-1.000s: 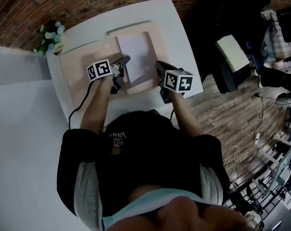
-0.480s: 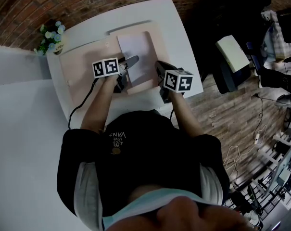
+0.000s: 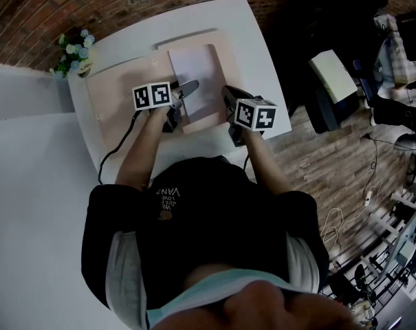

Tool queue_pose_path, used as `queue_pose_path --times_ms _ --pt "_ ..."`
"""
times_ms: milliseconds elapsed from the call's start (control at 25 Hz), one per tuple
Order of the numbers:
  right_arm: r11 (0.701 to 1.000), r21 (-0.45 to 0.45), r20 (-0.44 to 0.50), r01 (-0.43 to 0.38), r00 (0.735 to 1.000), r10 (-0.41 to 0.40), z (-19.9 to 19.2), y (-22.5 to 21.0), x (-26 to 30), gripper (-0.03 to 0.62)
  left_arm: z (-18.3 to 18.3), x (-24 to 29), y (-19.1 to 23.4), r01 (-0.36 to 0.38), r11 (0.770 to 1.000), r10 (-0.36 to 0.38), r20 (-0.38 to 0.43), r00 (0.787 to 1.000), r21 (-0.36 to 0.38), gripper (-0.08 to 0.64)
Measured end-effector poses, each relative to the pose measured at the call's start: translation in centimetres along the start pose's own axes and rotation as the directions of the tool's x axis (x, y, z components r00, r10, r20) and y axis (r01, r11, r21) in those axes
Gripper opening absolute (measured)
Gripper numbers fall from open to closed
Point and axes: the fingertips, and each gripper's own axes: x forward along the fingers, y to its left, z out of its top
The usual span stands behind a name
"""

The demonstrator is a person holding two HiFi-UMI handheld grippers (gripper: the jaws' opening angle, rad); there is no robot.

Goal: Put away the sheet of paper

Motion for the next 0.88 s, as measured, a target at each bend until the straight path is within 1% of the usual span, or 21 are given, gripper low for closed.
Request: queue_pose_path --times_ms 280,480,680,880 --pt "1.000 -0.006 0.003 -0.001 1.000 0.001 -0.1 0.3 -0.2 -0.002 -0.4 -0.9 0.4 -0.015 1.000 0.015 -0.002 1.000 0.009 0.394" --pt "1.000 -0.010 0.003 -0.006 1.000 0.006 -0.2 0.8 -0.1 -0.002 -0.5 -1.9 0.9 -0.024 1.000 0.023 0.017 1.000 0.006 0.400" --pt "1.000 -0.017 0.005 -0.008 1.000 0.008 -0.5 1.5 0.1 -0.002 -0.3 -3.0 1.1 -0.012 1.000 0.012 0.043 0.999 -0.005 0.400" --pt "1.000 -0.025 0.012 -0.009 1.000 0.009 -0.6 2.3 0.1 -0.002 -0.2 -4.0 0.9 -0.007 1.000 0.005 0.052 0.999 0.024 0.400"
